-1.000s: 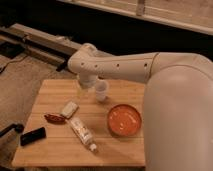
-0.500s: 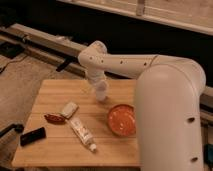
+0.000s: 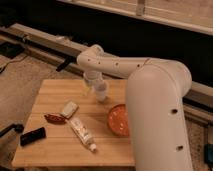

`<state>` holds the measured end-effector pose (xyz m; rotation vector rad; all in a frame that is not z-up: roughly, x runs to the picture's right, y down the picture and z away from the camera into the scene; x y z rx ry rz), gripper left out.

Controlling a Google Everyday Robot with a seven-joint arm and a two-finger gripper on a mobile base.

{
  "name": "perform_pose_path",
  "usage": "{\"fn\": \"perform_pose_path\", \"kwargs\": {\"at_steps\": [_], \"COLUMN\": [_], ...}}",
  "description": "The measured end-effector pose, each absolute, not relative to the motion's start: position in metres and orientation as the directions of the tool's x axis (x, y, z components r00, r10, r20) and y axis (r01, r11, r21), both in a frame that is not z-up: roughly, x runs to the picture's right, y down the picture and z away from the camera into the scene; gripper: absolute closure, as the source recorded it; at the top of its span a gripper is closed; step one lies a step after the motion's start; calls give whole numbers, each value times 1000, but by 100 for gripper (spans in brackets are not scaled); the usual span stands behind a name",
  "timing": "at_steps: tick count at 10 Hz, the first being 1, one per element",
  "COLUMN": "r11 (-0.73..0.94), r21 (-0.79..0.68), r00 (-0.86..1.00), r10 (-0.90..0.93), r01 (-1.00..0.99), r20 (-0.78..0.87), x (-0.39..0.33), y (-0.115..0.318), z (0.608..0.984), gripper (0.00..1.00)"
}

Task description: Pick up the ceramic cup

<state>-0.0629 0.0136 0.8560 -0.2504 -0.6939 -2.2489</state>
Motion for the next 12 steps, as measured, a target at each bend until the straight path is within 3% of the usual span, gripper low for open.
{"fn": "perform_pose_path", "kwargs": {"at_steps": [6, 8, 9, 12], "r11": [-539, -549, -550, -546], "r21": [425, 416, 405, 389], "r00": [-687, -687, -679, -666], "r10": [-559, -530, -523, -529], "r01": [727, 725, 730, 742], "r20": [465, 497, 515, 527], "x": [-72, -76, -76, -74], "y": [42, 46, 46, 44], "z": [891, 895, 895, 892], "gripper": [22, 38, 51, 80]}}
